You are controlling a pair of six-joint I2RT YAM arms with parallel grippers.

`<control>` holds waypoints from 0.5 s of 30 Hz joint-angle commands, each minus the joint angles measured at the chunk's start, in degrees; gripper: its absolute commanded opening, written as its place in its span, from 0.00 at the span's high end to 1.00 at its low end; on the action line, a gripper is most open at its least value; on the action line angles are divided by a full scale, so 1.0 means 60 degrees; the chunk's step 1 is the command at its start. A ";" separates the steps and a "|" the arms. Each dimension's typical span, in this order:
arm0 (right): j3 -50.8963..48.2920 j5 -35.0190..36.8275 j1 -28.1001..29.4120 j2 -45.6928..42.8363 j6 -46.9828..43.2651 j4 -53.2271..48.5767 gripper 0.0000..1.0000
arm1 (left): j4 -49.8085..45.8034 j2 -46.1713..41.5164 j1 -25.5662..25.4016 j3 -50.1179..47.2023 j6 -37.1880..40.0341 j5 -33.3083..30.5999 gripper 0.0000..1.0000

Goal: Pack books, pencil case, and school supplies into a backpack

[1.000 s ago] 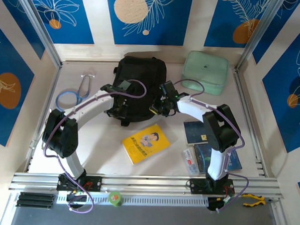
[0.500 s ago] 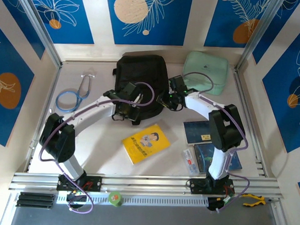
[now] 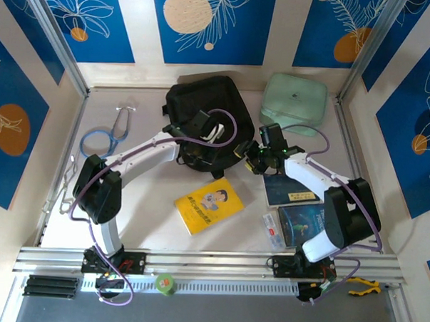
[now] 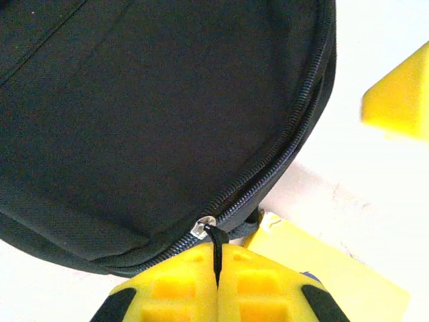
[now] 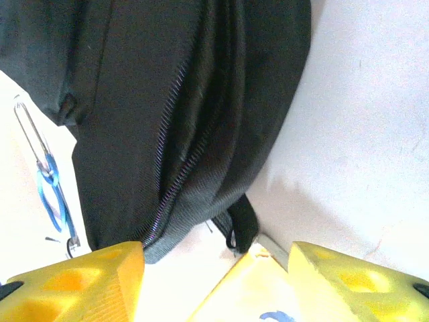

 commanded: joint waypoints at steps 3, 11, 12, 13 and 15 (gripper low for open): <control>0.0293 -0.0726 0.0335 0.0461 0.0997 0.0552 0.39 | 0.0289 -0.0338 -0.0089 -0.0555 -0.0286 0.0382 1.00; 0.1181 -0.0929 0.0514 0.1766 0.1139 0.0603 0.38 | 0.0390 -0.0436 -0.0095 -0.0905 -0.0421 0.0540 1.00; 0.1259 -0.0949 0.0533 0.1925 0.1156 0.0590 0.38 | 0.0392 -0.0463 -0.0097 -0.0936 -0.0422 0.0537 1.00; 0.1339 -0.0985 0.0549 0.2085 0.1203 0.0600 0.38 | 0.0423 -0.0529 -0.0097 -0.1001 -0.0422 0.0516 1.00; 0.1470 -0.1135 0.0564 0.2337 0.1270 0.0612 0.39 | 0.0415 -0.0647 -0.0097 -0.1130 -0.0318 0.0437 1.00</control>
